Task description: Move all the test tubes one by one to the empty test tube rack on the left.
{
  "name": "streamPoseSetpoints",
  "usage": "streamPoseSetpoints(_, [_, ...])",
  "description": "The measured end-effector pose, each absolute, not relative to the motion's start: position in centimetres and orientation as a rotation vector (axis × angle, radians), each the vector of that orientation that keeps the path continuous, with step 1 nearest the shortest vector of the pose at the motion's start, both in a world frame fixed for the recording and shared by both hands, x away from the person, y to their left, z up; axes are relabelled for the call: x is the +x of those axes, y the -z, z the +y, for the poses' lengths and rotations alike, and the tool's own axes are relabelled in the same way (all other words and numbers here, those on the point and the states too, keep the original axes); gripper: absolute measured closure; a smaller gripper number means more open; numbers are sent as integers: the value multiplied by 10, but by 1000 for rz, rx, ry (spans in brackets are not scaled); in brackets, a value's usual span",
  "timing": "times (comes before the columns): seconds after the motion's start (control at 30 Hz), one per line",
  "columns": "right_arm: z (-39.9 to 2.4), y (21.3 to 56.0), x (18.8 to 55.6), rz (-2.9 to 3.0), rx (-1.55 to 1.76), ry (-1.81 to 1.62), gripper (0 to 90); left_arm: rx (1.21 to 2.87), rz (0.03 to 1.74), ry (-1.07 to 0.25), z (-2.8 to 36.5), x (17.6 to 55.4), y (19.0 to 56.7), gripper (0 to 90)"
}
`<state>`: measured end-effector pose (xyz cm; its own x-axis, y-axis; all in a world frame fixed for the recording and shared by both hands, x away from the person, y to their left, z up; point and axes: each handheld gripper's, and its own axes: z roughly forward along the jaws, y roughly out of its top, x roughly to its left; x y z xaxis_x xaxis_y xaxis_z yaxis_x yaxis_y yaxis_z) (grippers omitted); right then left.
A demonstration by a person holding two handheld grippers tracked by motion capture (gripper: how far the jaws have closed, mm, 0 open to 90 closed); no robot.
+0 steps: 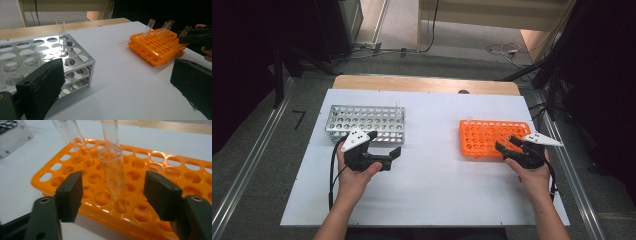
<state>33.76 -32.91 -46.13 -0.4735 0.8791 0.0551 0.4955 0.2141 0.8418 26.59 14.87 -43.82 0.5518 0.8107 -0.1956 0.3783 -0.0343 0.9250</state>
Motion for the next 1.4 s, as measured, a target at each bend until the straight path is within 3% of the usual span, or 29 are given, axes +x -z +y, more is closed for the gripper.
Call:
streamPoseSetpoints(0.43, [-336,467,335,2031,1259,-1212,669,1662,1008,-446,139,266,441,0])
streamPoseSetpoints(1.4, [-330,469,335,1991,1241,-1178,740,1666,998,-434,135,265,441,2])
